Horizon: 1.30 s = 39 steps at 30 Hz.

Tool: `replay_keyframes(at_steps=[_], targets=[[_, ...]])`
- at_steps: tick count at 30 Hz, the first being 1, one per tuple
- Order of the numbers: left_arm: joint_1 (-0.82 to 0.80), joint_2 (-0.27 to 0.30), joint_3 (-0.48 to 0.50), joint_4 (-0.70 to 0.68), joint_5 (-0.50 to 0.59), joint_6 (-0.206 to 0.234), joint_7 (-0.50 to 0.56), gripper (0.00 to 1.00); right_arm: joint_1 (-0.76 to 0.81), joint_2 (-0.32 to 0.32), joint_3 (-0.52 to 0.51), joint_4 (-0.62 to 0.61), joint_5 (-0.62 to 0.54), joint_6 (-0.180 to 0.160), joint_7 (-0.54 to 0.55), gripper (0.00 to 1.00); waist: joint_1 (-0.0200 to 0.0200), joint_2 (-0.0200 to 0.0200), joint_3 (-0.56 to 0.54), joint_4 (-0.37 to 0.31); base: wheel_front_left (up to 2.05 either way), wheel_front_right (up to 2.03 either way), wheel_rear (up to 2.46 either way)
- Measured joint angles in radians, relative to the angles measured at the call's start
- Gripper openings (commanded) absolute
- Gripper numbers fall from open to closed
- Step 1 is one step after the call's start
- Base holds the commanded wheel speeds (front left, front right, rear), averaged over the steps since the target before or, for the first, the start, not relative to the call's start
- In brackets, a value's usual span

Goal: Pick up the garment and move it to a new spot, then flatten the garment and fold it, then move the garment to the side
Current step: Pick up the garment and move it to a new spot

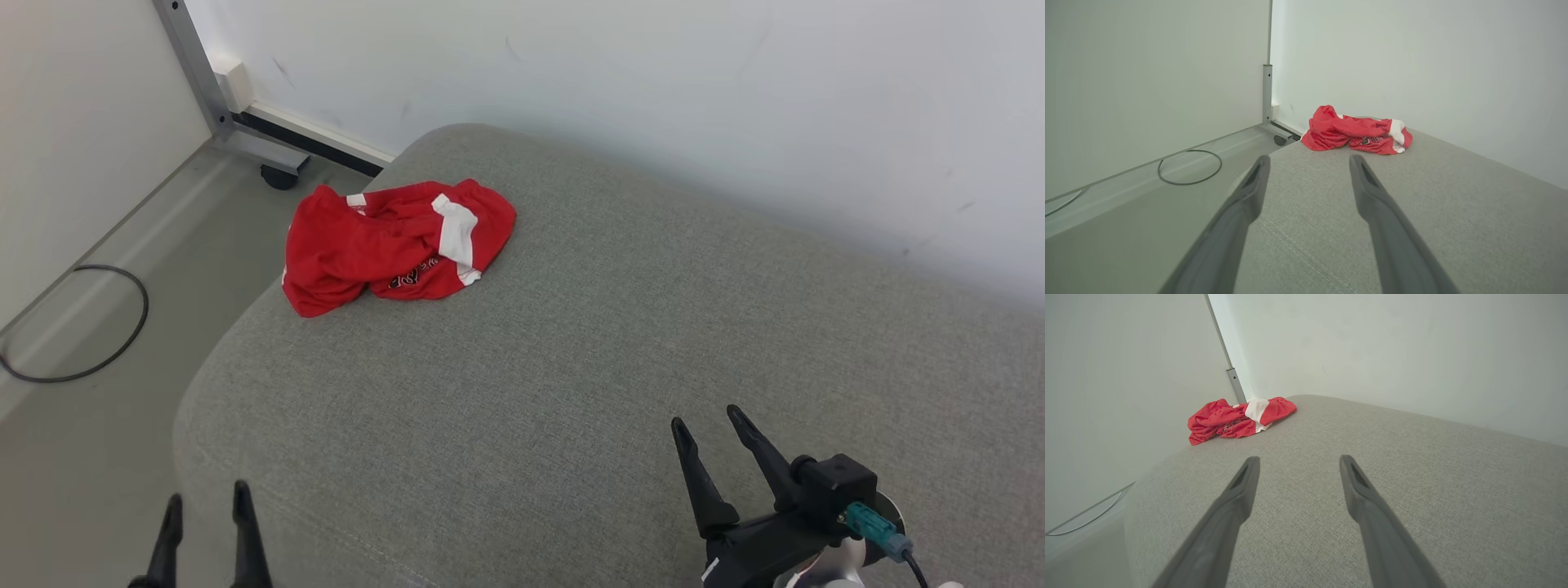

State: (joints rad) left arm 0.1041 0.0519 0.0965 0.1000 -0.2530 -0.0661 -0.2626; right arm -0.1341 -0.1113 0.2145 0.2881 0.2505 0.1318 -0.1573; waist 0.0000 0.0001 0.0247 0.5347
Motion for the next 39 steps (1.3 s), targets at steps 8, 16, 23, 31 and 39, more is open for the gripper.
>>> replay_keyframes(at_steps=[8, 16, 23, 31, 39], targets=[[-0.371, 0.003, -0.088, 0.249, -0.040, -0.040, 0.043, 1.00, 0.012, -0.030, -0.024, -0.095, -0.035, 0.000, 0.057, 1.00, 0.0001, 0.0000, 0.060, -0.001, 0.00, 0.00, 0.00], [-0.828, 0.015, -0.131, 0.604, -0.210, -0.059, 0.248, 1.00, -0.006, -0.091, 0.054, -0.322, -0.093, 0.000, 0.200, 1.00, 0.0002, 0.0001, 0.179, -0.020, 0.00, 0.00, 0.00], [-1.052, 0.125, -0.189, 0.753, -0.286, -0.065, 0.376, 1.00, -0.031, -0.153, 0.078, -0.498, -0.114, 0.000, 0.290, 1.00, 0.0003, 0.0000, 0.310, -0.097, 0.00, 0.00, 0.00], [-1.152, 0.198, -0.153, 0.918, -0.313, -0.027, 0.421, 1.00, 0.014, -0.184, 0.027, -0.645, -0.158, 0.000, 0.335, 1.00, 0.0003, 0.0001, 0.450, -0.216, 0.00, 0.00, 0.00], [-1.201, 0.218, -0.126, 1.000, -0.346, 0.005, 0.408, 1.00, 0.015, -0.169, 0.041, -0.672, -0.168, 0.000, 0.332, 1.00, 0.0002, 0.0001, 0.551, -0.304, 0.00, 0.00, 0.00]])
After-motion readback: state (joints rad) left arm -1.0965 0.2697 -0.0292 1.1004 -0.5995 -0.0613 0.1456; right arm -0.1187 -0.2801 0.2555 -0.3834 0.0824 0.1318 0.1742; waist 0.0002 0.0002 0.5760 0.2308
